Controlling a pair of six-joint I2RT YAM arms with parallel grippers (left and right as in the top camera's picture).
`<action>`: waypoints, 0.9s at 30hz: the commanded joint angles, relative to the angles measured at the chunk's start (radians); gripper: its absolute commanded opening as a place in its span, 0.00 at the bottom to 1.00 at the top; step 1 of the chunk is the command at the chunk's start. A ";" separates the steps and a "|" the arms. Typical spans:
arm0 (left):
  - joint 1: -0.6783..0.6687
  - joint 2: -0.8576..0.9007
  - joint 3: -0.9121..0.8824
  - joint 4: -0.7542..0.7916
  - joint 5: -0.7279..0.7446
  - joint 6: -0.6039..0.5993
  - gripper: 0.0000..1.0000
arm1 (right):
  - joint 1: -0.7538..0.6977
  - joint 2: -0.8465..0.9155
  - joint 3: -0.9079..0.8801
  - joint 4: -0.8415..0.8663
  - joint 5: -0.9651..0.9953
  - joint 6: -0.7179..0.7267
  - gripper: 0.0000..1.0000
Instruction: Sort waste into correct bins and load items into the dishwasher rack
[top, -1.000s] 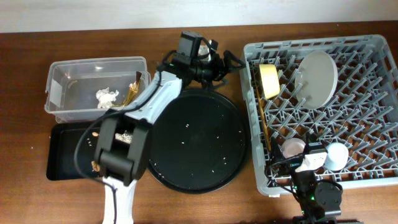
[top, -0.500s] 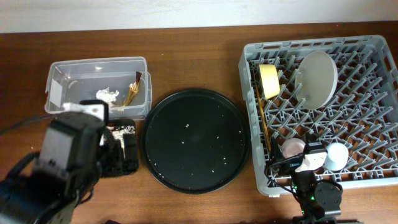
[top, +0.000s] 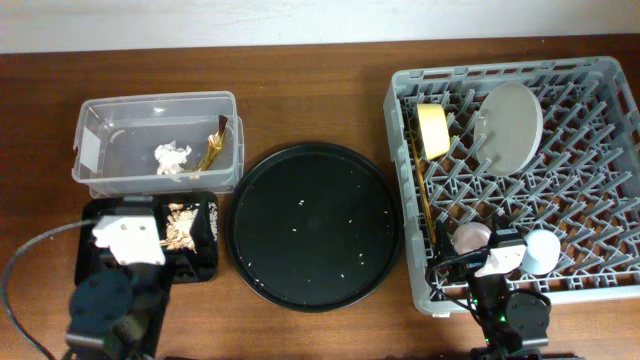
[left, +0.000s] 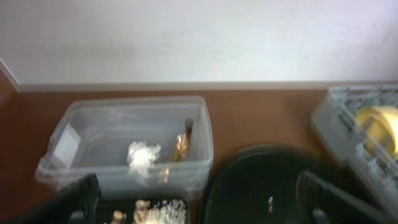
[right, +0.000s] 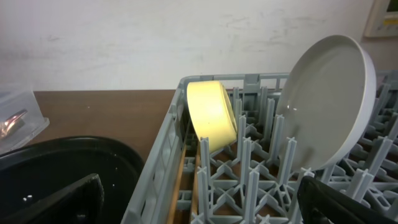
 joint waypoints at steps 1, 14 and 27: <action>0.012 -0.183 -0.275 0.174 0.038 0.034 0.99 | -0.005 -0.006 -0.007 -0.002 -0.005 -0.007 0.98; 0.014 -0.525 -0.892 0.571 0.087 0.034 1.00 | -0.005 -0.006 -0.007 -0.002 -0.005 -0.007 0.98; 0.014 -0.524 -0.891 0.570 0.090 0.034 0.99 | -0.005 -0.006 -0.007 -0.002 -0.005 -0.007 0.98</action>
